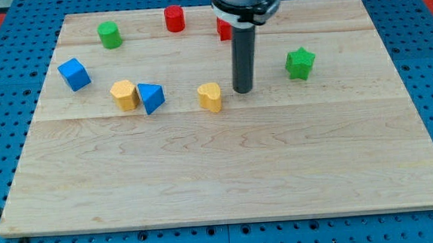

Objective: Slide the green star above the yellow heart

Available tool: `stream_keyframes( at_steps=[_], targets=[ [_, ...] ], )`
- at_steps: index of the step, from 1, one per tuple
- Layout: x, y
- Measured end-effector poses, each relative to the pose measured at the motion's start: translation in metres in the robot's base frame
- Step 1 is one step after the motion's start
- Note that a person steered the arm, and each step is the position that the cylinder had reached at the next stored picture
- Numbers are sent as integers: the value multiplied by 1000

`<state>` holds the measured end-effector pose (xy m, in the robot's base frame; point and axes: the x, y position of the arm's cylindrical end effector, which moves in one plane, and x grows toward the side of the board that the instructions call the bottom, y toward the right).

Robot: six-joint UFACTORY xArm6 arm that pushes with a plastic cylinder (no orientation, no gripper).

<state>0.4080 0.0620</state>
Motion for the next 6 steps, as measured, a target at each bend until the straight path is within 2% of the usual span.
stream_keyframes(
  at_steps=[1, 2, 3, 4, 5, 6],
  targets=[
    [1, 102],
    [-20, 167],
    [-37, 146],
    [-43, 94],
    [-47, 12],
    [-58, -36]
  ],
)
